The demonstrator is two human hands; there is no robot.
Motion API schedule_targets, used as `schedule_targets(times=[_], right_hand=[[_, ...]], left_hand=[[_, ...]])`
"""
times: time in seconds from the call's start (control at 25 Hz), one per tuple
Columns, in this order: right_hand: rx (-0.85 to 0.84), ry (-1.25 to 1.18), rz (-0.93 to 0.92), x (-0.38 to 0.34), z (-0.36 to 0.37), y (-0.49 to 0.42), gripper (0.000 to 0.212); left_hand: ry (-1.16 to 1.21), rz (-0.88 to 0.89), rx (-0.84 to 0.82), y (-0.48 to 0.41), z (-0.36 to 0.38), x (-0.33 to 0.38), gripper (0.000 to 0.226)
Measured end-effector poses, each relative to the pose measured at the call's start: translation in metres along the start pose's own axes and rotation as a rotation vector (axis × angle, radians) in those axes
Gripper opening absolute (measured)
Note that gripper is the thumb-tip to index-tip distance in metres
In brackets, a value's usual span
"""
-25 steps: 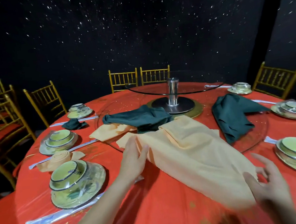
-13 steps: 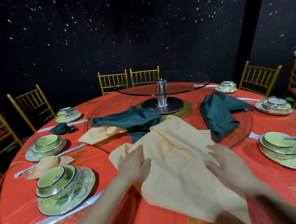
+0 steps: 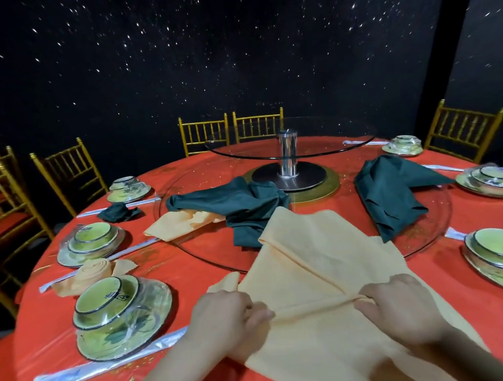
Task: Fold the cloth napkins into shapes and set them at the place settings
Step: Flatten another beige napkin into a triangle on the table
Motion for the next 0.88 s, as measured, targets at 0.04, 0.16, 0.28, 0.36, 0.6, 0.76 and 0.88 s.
schedule_targets(times=[0.04,0.16,0.28,0.36,0.6,0.76,0.88], right_hand=[[-0.068,-0.039,-0.001,0.003,-0.006,0.008,0.050],[-0.020,-0.151,0.053,0.009,-0.023,0.010,0.058],[0.286,-0.286,0.159,0.018,-0.034,-0.017,0.041],[0.335,-0.413,0.185,0.028,-0.025,-0.045,0.035],[0.140,-0.436,0.180,0.029,0.013,-0.117,0.053],[0.139,-0.169,0.183,0.034,0.023,-0.120,0.049],[0.206,0.071,0.179,0.047,0.021,-0.099,0.027]], left_hand=[[0.059,-0.021,0.061,0.000,-0.006,-0.005,0.076],[0.366,-0.130,0.254,-0.017,-0.024,-0.018,0.034],[0.701,-0.195,0.267,-0.051,-0.013,-0.022,0.034],[0.765,-0.208,0.184,-0.068,0.003,-0.013,0.032],[0.740,-0.040,0.141,-0.058,0.023,0.021,0.016],[0.824,-0.118,0.177,-0.053,0.015,0.015,0.023],[0.829,-0.269,0.223,-0.070,0.012,-0.004,0.018]])
Point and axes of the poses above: each hand's wrist, its own y-axis away from the middle knuckle, its own z-axis out of the palm, x = y × z, the point moved 4 cm from there along -y, towards the middle knuckle, and after that the axes turned 6 degrees about -y, right-handed, at the moved point
